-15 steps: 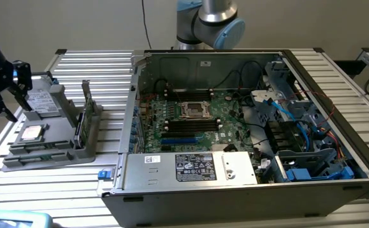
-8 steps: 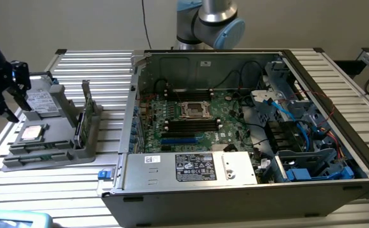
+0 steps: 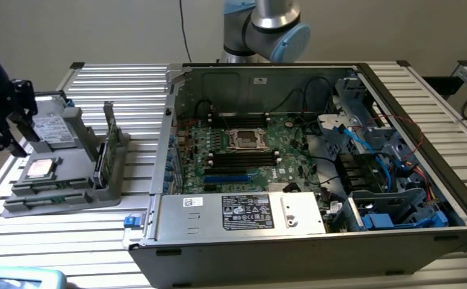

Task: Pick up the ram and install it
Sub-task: 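Pick up the ram and move it above insertion slot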

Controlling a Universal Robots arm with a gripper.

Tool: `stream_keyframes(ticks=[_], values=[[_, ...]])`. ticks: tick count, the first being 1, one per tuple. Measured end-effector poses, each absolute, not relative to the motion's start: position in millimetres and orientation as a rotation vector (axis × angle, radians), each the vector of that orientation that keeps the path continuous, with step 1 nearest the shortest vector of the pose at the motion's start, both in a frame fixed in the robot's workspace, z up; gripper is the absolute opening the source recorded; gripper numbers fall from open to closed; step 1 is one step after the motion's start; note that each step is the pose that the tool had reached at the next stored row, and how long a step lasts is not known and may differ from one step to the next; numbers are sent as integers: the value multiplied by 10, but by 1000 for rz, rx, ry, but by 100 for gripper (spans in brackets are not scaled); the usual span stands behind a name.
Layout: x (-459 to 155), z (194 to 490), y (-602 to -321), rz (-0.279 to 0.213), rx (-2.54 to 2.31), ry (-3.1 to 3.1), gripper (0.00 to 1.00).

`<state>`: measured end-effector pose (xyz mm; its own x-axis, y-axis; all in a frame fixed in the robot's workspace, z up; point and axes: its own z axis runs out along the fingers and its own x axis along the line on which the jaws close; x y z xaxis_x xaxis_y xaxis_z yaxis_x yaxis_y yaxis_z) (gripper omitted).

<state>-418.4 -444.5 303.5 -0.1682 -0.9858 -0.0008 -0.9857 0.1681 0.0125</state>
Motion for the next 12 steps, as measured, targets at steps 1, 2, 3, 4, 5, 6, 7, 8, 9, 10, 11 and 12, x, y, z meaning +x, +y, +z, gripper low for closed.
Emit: stream_keyframes(ticks=[1,2,3,4,5,6,7,8,9,10,11,12], values=[[-4184,3027,-4445,-16,2043,-2377,42],[-4184,3018,-4445,-16,2064,-2358,42],[-4184,3009,-4445,-15,2085,-2340,42],[-4184,2999,-4445,-15,2106,-2320,42],[-4184,2990,-4445,-15,2127,-2301,42],[-4184,2980,-4445,-15,2149,-2280,42],[-4184,2970,-4445,-15,2170,-2260,42],[-4184,2959,-4445,-15,2190,-2241,42],[-4184,2948,-4445,-15,2210,-2221,42],[-4184,2938,-4445,-15,2229,-2202,42],[-4184,2929,-4446,-14,2243,-2188,42],[-4185,2921,-4450,-14,2251,-2179,42]])
